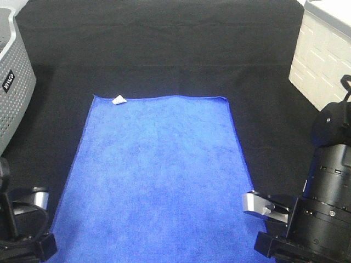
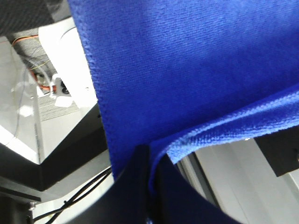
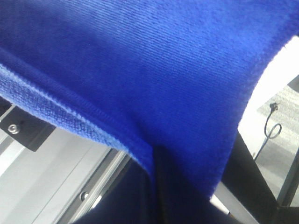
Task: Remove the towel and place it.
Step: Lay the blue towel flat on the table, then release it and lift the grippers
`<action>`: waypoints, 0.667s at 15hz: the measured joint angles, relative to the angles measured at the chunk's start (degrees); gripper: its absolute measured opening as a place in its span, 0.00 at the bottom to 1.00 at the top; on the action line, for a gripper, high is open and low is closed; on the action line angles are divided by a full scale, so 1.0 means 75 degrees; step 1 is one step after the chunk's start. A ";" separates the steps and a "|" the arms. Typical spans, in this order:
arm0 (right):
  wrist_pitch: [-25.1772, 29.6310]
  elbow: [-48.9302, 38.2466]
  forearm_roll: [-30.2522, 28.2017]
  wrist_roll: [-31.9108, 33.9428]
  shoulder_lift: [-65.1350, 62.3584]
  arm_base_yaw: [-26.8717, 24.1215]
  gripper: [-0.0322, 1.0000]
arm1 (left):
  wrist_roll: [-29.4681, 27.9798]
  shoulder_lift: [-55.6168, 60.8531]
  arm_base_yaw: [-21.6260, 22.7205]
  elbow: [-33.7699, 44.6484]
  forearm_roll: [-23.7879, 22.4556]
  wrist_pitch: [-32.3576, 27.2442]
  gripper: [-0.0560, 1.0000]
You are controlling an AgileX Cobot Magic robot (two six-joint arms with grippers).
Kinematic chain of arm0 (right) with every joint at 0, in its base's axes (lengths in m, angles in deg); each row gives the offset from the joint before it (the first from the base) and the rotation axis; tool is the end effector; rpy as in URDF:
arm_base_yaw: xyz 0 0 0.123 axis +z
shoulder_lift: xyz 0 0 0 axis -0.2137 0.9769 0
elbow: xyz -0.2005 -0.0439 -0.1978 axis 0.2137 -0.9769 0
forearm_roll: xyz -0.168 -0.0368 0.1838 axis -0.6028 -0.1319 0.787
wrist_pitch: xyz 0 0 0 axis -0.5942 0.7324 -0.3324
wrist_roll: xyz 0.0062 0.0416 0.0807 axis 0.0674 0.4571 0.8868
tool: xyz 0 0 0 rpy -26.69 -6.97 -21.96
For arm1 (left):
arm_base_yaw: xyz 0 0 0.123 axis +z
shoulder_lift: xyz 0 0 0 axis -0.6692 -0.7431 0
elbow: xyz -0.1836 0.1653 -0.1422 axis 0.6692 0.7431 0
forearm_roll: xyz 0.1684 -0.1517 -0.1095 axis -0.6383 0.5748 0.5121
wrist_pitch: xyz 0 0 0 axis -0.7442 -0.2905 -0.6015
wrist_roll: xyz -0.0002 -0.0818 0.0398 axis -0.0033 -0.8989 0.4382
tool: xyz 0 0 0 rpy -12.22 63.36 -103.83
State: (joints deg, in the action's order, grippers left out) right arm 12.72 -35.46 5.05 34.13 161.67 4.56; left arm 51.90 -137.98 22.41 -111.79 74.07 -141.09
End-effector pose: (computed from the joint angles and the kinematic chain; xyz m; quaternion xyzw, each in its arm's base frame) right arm 0.1714 0.1050 0.0910 0.0948 -0.9000 -0.2475 0.3461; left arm 0.1748 -0.1065 0.1272 -0.0280 -0.9360 0.1555 0.3146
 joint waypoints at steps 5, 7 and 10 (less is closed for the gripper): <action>-0.0061 0.0031 -0.0084 -0.0031 0.0565 0.0000 0.04 | 0.0000 -0.0626 -0.0497 -0.0252 -0.0122 0.0160 0.05; -0.0076 0.0031 -0.0122 -0.0069 0.0626 0.0000 0.04 | 0.0000 -0.0688 -0.0710 -0.0275 -0.0153 0.0206 0.05; -0.0084 0.0031 -0.0130 -0.0076 0.0626 -0.0008 0.04 | 0.0000 -0.0703 -0.0779 -0.0336 -0.0183 0.0199 0.05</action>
State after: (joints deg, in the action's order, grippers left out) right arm 12.09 -35.23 4.07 33.56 166.37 4.50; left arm 51.90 -143.25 16.56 -114.31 72.70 -139.60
